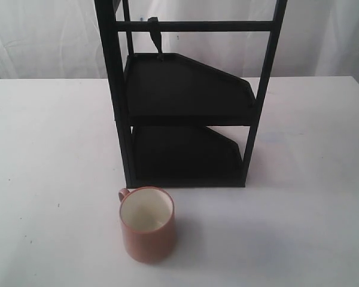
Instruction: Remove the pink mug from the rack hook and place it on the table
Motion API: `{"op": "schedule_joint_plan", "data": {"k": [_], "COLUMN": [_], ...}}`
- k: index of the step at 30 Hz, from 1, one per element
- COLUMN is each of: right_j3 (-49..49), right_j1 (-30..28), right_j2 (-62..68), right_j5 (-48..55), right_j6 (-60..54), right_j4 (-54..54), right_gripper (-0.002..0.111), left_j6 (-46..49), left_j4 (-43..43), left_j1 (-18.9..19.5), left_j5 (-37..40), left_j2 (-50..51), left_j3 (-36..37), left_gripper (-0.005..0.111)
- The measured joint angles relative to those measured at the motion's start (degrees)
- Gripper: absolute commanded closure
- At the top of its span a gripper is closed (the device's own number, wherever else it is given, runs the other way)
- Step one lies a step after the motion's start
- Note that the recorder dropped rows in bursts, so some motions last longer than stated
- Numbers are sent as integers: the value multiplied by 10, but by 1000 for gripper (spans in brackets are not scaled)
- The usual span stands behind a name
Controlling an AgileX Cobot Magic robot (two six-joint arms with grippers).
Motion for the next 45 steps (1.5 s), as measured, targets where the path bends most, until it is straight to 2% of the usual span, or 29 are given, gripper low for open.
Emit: {"op": "schedule_joint_plan", "data": {"k": [8,20,45], "right_j3": [79,94,94], "right_j1": [0,0,0], "right_j2": [0,0,0], "right_j5": [-70,36,49], "right_j6": [-46,-48,-48], "right_j4": [25,29,29], "right_gripper": [108,108,108], "left_j6": [0,0,0], "left_j4": [0,0,0], "left_j1": [0,0,0], "left_j5": [0,0,0], "left_j2": [0,0,0], "left_j3": [0,0,0], "left_gripper": [107,107,107]}}
